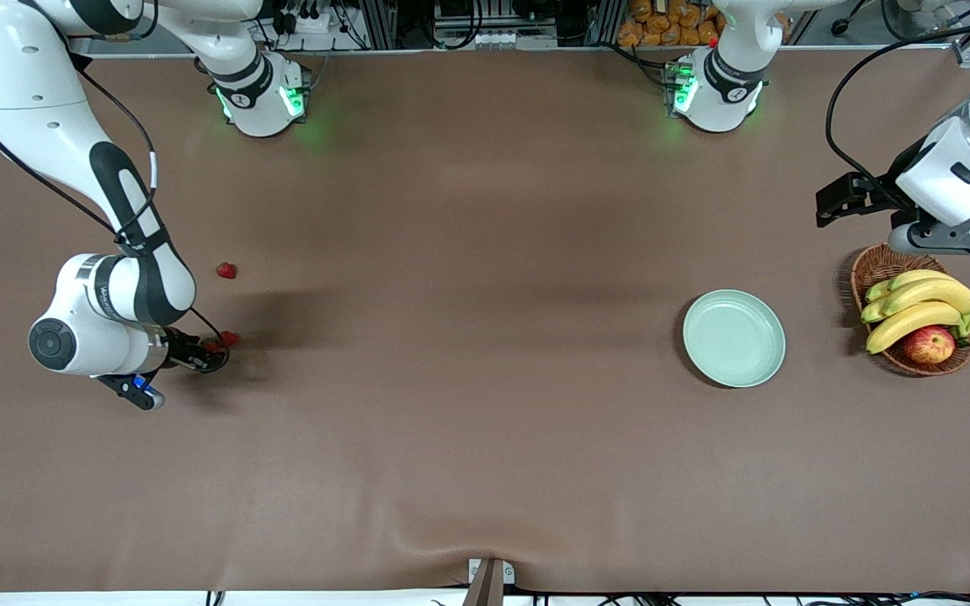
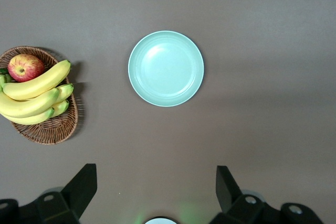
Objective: Collect all strawberries into plate
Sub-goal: 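Reach the right gripper to a strawberry and grasp it, then set the strawberry mid-table with the right gripper while the left gripper approaches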
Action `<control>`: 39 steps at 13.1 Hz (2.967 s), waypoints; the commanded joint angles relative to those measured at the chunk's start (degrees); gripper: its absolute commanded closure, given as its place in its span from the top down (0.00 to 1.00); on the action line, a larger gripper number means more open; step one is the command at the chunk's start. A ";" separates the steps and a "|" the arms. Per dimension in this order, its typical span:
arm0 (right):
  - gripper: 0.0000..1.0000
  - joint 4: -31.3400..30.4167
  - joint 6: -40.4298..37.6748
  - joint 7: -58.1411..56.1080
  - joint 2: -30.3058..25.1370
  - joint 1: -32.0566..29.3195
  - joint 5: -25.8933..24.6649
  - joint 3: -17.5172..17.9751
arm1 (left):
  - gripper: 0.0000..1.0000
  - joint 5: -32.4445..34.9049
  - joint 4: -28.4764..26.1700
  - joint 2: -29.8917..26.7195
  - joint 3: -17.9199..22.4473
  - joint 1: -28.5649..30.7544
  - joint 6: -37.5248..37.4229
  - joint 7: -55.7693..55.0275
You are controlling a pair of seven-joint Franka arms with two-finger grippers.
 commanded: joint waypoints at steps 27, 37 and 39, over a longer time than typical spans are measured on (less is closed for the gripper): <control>0.17 24.86 20.42 -3.01 15.59 45.84 44.67 3.08 | 1.00 -4.22 -9.38 13.35 -2.09 -10.24 24.55 -4.37; 1.00 17.42 17.62 -4.33 9.73 36.56 43.01 2.02 | 1.00 -0.79 -8.17 25.74 -2.09 -20.62 41.01 -21.42; 1.00 14.33 10.62 -6.16 6.21 29.53 40.03 2.02 | 1.00 -0.80 -5.19 29.16 -2.01 -23.34 41.71 -26.76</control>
